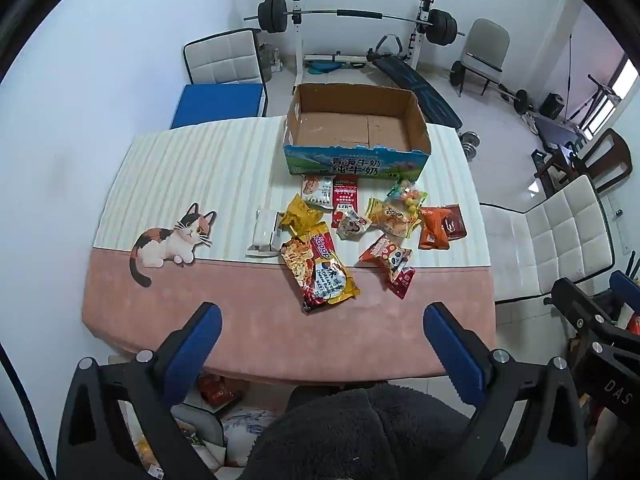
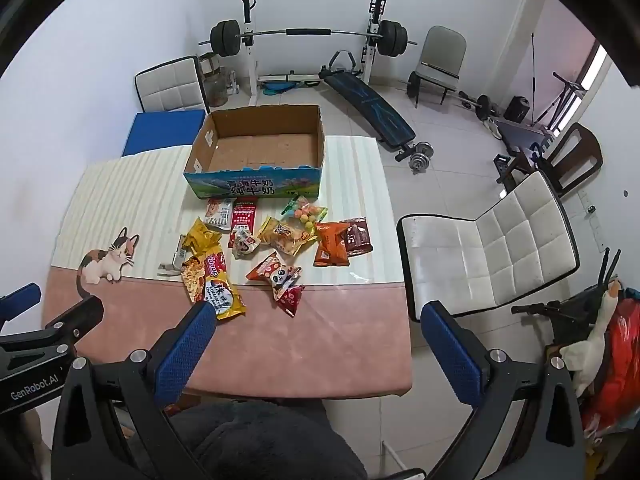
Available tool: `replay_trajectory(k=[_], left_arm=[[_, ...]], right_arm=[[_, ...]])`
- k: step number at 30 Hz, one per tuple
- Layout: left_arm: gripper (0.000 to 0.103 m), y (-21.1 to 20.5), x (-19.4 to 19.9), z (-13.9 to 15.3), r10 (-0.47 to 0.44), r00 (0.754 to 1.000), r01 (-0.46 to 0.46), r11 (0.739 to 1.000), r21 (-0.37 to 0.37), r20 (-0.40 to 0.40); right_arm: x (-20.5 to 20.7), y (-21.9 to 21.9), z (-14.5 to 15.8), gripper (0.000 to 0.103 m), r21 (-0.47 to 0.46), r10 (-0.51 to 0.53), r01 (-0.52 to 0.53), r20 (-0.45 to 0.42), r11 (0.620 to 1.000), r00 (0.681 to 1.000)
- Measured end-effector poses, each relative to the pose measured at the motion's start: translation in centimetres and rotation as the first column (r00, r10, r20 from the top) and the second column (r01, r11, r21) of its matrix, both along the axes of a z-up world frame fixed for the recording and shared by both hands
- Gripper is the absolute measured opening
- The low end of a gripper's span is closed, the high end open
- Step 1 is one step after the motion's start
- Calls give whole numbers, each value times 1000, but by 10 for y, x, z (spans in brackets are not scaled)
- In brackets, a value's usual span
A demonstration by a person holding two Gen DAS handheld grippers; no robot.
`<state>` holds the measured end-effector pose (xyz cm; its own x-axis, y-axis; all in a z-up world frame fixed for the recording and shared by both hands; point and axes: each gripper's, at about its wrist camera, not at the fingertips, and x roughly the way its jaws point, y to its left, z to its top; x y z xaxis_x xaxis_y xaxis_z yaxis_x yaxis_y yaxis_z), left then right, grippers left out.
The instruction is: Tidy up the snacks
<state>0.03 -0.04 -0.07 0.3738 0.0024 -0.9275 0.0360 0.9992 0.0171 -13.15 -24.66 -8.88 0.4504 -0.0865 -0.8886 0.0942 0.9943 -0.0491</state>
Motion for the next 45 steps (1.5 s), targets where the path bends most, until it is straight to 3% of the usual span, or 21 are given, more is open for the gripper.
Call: replay_trajectory(k=[45], left_arm=[[103, 0, 5, 12, -9, 1000, 10, 999, -38, 25]], right_arm=[[6, 0, 5, 103, 1, -5, 5, 12, 1000, 1000]])
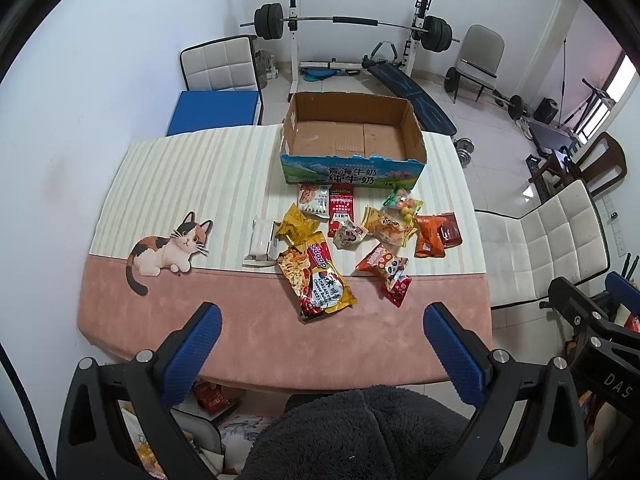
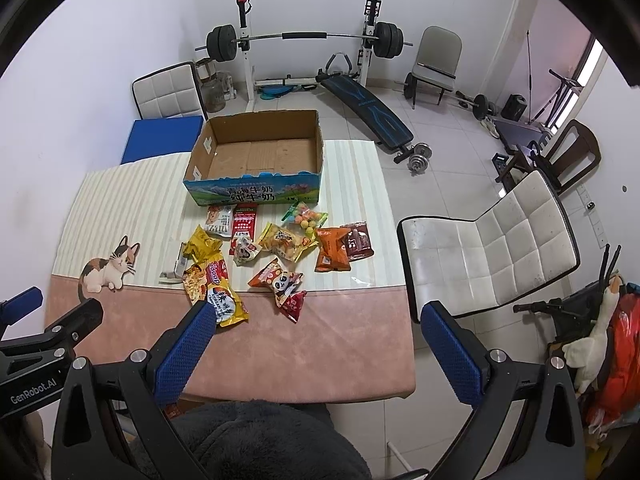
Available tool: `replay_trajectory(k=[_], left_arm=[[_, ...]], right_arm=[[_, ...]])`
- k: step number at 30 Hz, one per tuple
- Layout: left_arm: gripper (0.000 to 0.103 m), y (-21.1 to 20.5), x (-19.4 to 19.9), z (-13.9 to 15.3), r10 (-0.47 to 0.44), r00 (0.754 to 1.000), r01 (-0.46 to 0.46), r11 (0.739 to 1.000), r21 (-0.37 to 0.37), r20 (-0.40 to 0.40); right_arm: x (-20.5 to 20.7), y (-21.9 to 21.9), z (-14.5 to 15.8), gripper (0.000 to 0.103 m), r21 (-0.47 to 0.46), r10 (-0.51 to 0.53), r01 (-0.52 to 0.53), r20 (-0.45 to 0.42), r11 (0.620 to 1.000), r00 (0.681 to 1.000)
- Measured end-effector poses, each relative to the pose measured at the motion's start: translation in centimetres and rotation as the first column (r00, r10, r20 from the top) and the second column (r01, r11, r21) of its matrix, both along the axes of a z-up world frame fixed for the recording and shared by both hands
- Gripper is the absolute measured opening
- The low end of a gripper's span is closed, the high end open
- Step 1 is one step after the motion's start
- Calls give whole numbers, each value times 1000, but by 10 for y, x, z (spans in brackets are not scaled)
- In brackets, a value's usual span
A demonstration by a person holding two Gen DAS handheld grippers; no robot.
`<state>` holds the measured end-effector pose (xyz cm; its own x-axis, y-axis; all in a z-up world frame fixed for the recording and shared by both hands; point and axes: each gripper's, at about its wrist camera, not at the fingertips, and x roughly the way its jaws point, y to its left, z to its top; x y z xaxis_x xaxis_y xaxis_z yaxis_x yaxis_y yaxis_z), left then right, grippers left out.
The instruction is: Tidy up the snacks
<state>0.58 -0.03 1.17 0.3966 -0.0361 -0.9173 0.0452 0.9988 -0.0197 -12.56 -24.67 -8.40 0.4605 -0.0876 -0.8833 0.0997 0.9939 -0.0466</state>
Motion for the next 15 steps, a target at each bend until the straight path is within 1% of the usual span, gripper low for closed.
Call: replay_trajectory(k=[15], left_arm=[[103, 1, -1, 4, 1, 1000, -1, 1000, -2, 17]], right_arm=[[2, 2, 6, 103, 3, -1, 1, 10, 1000, 1000]])
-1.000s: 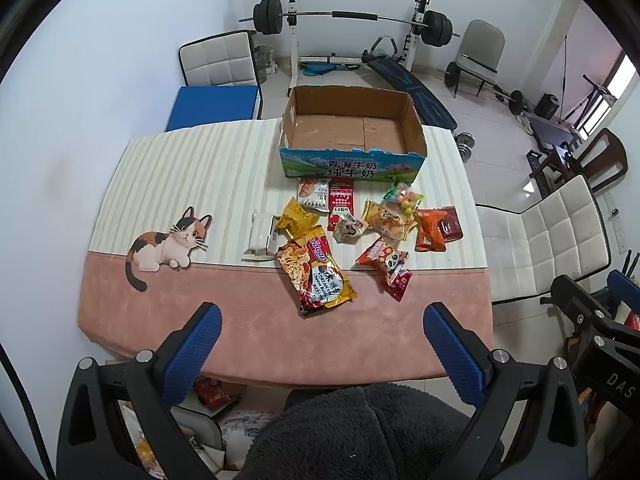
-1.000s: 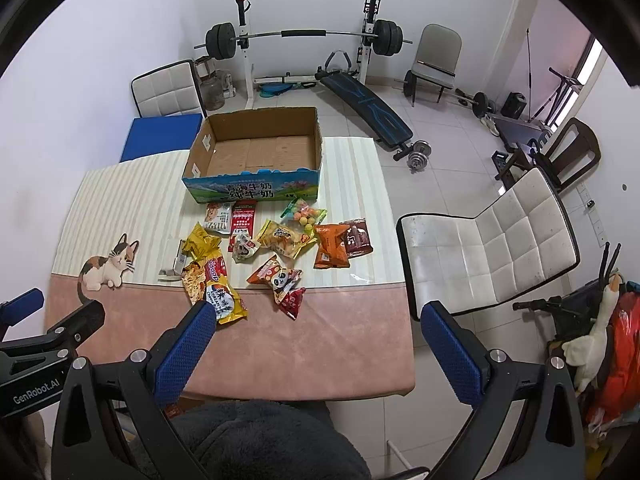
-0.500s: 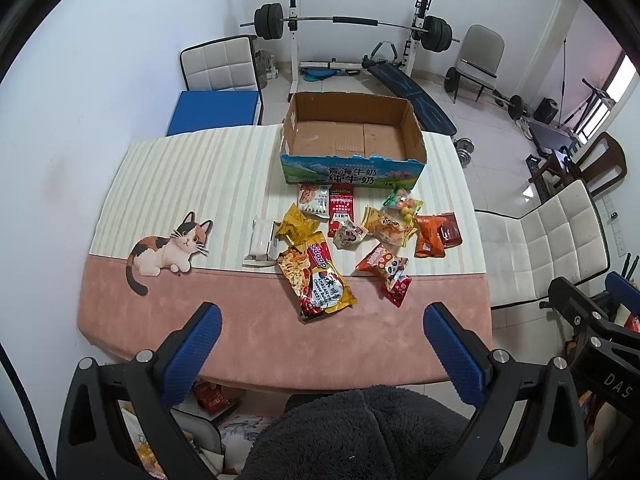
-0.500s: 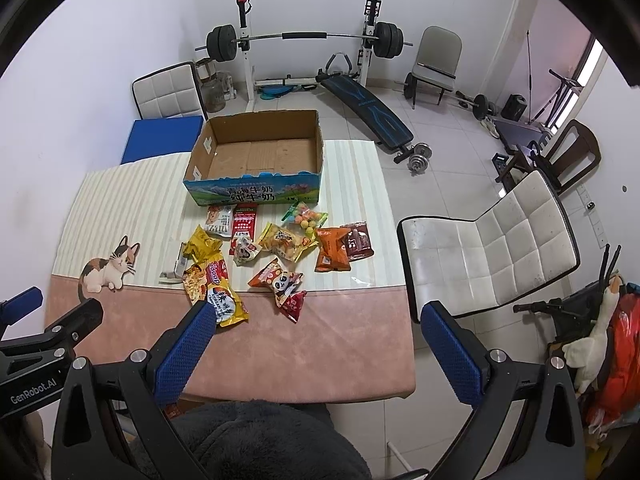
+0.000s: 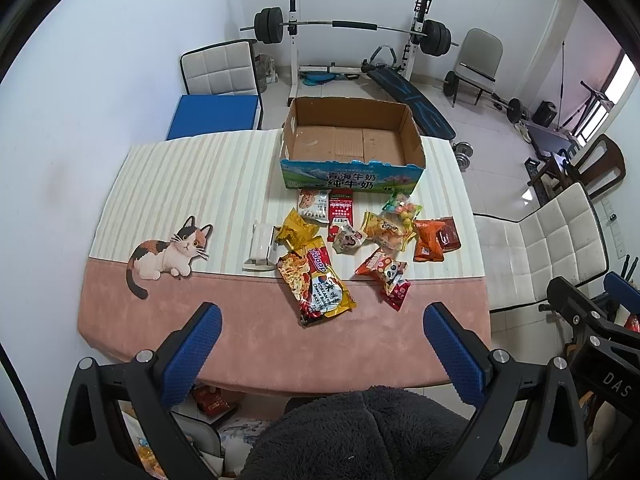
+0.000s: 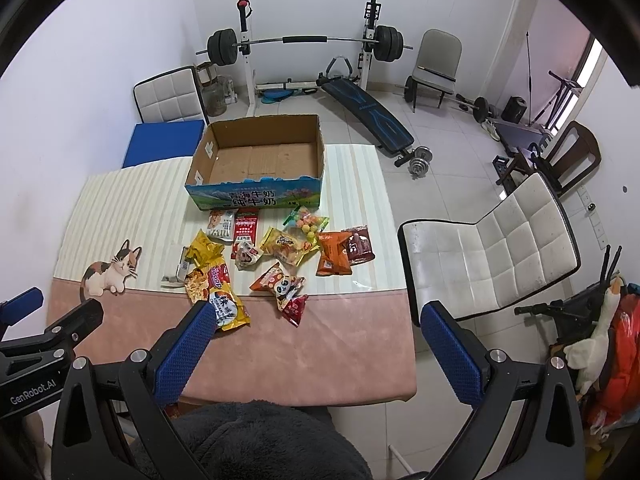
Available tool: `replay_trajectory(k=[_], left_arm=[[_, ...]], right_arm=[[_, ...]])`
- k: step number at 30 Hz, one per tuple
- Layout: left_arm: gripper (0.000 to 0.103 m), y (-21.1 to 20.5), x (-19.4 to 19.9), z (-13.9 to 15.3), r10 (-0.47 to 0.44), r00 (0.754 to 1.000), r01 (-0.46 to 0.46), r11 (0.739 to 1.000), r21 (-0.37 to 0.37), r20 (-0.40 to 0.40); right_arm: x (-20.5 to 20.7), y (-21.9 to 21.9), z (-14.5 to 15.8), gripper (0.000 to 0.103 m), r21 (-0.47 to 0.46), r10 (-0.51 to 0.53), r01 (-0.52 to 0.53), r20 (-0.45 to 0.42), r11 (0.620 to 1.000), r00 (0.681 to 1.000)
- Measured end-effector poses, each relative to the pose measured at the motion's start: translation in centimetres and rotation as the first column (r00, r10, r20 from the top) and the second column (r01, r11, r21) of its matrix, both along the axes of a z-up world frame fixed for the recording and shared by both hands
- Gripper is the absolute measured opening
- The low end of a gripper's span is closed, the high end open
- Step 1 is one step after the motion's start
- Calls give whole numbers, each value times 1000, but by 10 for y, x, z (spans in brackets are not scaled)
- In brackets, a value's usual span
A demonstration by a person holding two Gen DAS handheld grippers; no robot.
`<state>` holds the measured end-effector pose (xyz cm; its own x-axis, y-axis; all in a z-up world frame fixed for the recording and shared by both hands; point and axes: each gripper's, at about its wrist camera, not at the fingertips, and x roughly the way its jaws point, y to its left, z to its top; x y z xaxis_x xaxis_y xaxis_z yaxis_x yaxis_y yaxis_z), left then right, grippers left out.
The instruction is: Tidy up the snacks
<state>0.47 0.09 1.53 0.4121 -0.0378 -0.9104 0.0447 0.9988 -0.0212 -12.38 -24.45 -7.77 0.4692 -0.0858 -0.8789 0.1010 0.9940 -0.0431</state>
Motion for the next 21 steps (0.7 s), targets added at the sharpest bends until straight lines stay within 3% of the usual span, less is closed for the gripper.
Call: replay_trajectory(k=[21], left_arm=[[103, -1, 2, 4, -3, 1000, 3, 1000, -2, 7]], right_arm=[[3, 2, 3, 103, 2, 1, -1, 3, 1000, 1000]])
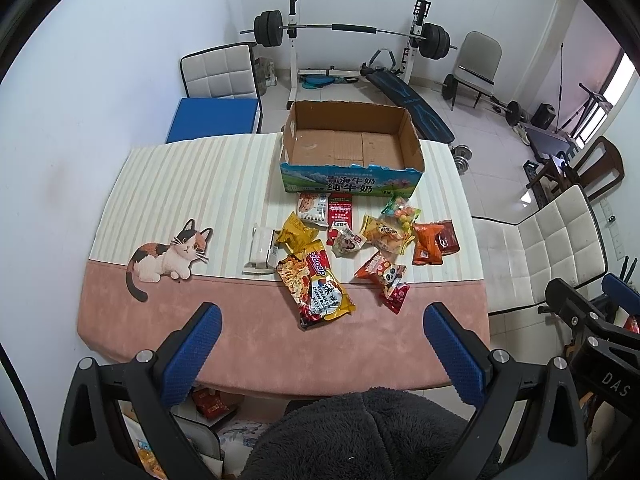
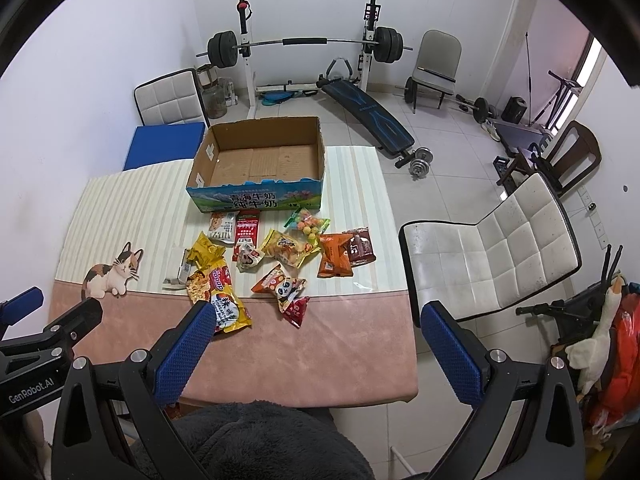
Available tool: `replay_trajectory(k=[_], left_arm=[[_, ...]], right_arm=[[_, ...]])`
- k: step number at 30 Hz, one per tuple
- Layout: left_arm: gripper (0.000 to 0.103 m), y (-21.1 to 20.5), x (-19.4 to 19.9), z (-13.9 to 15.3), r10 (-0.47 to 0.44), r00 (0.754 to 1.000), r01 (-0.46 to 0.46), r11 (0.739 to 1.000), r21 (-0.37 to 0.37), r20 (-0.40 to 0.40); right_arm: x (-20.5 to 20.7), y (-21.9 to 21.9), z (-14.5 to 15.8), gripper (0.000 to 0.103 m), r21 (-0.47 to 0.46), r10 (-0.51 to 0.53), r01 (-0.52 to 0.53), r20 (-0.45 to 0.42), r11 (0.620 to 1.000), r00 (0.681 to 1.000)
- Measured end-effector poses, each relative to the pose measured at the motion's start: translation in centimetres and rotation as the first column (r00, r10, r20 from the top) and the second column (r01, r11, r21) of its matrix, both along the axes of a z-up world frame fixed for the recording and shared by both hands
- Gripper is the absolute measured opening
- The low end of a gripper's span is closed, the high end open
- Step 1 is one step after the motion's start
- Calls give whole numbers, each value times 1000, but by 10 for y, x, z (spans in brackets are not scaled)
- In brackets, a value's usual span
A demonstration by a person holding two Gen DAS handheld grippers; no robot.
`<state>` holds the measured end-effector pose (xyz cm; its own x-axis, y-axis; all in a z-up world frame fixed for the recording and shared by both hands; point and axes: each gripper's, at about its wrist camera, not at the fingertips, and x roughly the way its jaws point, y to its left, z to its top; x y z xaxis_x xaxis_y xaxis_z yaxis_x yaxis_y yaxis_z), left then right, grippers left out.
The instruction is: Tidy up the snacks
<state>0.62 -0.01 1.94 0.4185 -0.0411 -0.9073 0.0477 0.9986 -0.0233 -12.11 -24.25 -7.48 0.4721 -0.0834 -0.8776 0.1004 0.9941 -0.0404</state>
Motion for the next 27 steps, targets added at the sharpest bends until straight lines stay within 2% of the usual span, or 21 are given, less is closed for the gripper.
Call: replay_trajectory(k=[10, 15, 20, 25, 27], left_arm=[[103, 1, 1, -1, 2, 1000, -2, 1000, -8, -2], [103, 12, 14, -19, 63, 997, -64, 998, -25, -35], [103, 33, 51, -79, 132, 977, -143, 988, -57, -169], [103, 50, 91, -168, 184, 916, -230, 969, -91, -358], [103, 51, 103, -202, 201, 890, -263, 960, -100, -410]], right_arm=[[7, 2, 4, 103, 17, -1, 1, -7, 1000, 1000], [15, -7, -18, 103, 51, -11, 12, -30, 999, 999], [51, -14, -72, 103, 98, 4, 5, -87, 995, 996], [108, -8, -153, 103, 99, 77, -59, -192, 993, 978], [130, -5, -185, 103, 85, 107, -90, -227, 992, 968]])
